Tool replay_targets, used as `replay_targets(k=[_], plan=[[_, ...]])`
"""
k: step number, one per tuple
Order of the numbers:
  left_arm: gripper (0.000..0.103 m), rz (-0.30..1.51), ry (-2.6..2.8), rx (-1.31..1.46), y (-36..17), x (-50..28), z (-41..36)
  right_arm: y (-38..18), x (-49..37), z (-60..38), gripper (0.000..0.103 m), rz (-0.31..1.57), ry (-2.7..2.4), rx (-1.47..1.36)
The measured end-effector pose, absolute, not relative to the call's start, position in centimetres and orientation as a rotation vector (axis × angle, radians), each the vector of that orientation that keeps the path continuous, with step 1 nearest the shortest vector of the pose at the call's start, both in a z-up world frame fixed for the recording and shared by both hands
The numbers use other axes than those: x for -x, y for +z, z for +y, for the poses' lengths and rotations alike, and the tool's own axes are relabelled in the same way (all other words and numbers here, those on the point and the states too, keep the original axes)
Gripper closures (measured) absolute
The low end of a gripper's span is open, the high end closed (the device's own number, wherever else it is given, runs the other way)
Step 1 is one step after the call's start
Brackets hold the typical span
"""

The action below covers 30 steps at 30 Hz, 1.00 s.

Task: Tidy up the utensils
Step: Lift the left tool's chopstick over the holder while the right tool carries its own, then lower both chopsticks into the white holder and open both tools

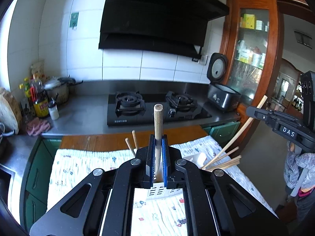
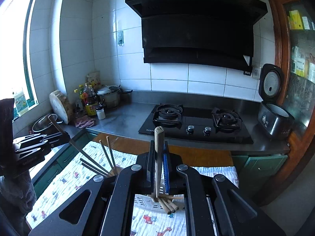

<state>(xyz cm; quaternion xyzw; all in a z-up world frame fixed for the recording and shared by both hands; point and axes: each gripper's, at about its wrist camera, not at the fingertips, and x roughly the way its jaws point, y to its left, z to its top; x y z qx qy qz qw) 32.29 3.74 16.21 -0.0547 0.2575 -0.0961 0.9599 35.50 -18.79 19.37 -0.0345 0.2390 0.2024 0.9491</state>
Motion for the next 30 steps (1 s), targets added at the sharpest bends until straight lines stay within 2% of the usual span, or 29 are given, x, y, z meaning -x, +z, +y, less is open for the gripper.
replay_targets(k=[15,30], plan=[[0.098,0.635,-0.2,0.158,11.4,-35.2,4.7,13.0,-39.3,-18.1,0.096,0.609,0.432,0.051],[0.097,0.668,-0.202,0.148,9.8,-35.8,4.1,10.4,-39.3,-17.2,0.096,0.658,0.441,0.073]])
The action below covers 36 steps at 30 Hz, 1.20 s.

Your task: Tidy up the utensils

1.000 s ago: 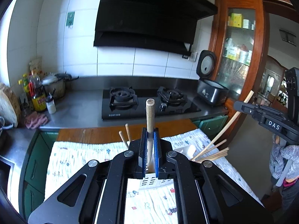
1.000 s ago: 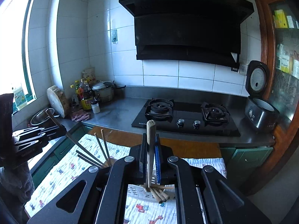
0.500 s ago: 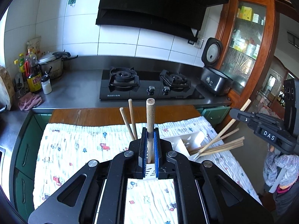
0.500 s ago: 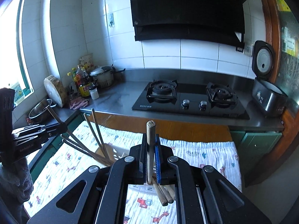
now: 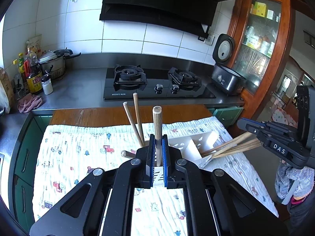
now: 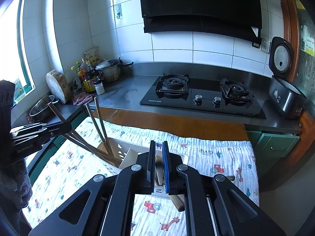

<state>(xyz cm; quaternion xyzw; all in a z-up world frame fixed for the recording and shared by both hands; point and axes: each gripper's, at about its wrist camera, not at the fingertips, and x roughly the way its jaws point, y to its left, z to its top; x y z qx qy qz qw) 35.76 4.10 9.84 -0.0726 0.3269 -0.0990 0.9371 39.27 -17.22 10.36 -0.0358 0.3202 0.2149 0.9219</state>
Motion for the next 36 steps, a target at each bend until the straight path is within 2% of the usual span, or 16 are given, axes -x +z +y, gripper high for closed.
replay_targets(k=[11,20,22,26,27,33,36], plan=[[0.096,0.671,-0.2,0.145,9.6,-35.8,3.9,10.6,-38.7,-17.6,0.093,0.648,0.436,0.076],[0.094,0.645,-0.206,0.142,10.2,-34.5,3.9,11.6,-37.3,-18.0,0.07,0.615,0.418,0.089],[0.091,0.64,-0.207,0.141,10.4,-34.1,3.9,11.9,-37.0,-18.2,0.062,0.61,0.416,0.092],[0.071,0.623,-0.197,0.136,10.9,-33.1,3.8,12.3,-36.1,-18.4,0.056,0.595,0.406,0.105],[0.066,0.62,-0.194,0.136,11.0,-32.8,3.9,12.4,-35.9,-18.5,0.052,0.592,0.406,0.107],[0.047,0.598,-0.184,0.132,11.3,-31.1,3.9,12.8,-34.4,-19.0,0.032,0.574,0.389,0.108],[0.038,0.589,-0.178,0.121,11.4,-30.2,3.8,12.8,-33.6,-19.2,0.027,0.568,0.386,0.109]])
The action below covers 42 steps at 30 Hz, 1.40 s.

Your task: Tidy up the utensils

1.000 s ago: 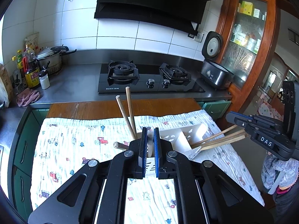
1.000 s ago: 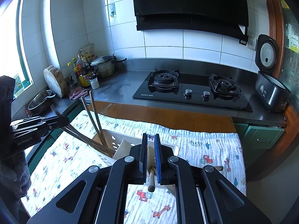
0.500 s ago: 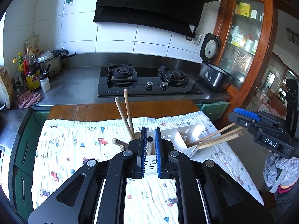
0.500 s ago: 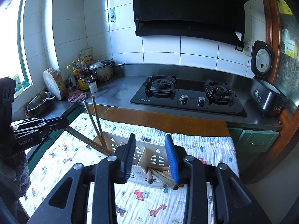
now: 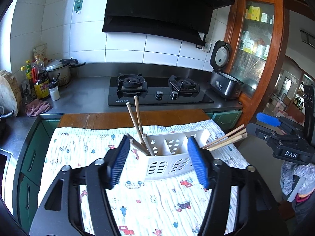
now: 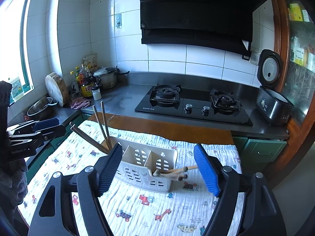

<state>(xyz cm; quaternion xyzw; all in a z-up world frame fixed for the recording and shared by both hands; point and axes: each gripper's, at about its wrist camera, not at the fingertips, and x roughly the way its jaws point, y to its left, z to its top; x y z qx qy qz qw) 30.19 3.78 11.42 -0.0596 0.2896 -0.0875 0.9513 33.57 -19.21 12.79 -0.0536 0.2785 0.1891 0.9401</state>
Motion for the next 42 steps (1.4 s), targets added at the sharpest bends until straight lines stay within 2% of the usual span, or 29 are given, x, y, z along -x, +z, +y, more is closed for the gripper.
replay_targets(k=[4,6,14,25,42], plan=[[0.027,0.573,-0.164,0.094,11.6,-28.9,3.4,12.8,-32.5,-19.5,0.021,0.565,0.38,0.117],[0.018,0.561,-0.163,0.089,11.7,-28.0,3.2,12.8,-32.0,-19.5,0.02,0.565,0.379,0.118],[0.005,0.531,-0.135,0.067,11.7,-25.5,2.8,12.4,-29.7,-20.1,0.013,0.557,0.355,0.131],[0.005,0.511,-0.126,0.059,10.7,-22.2,2.9,10.5,-26.6,-20.8,0.008,0.578,0.328,0.125],[0.005,0.498,-0.131,0.05,8.9,-17.4,2.0,8.1,-22.0,-19.8,0.007,0.563,0.287,0.169]])
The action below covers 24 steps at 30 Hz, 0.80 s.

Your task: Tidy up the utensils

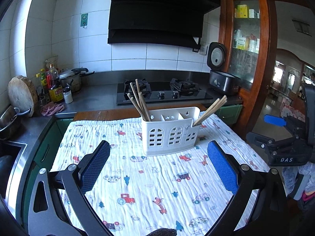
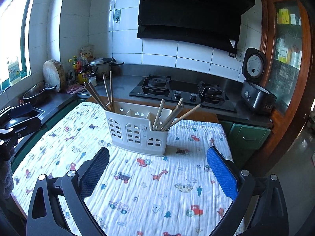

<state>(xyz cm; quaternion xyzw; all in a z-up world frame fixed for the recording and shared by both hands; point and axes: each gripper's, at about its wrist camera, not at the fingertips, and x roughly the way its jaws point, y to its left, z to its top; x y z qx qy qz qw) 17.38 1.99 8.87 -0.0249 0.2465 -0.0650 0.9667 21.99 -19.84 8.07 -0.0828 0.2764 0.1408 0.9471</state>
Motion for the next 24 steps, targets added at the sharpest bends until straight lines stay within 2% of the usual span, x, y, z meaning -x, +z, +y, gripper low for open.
replay_targets(k=[24], plan=[[0.005,0.545,-0.083,0.072,4.4,-13.2,2.1,2.8,-17.7,-22.0,0.007,0.6,0.229,0.059]])
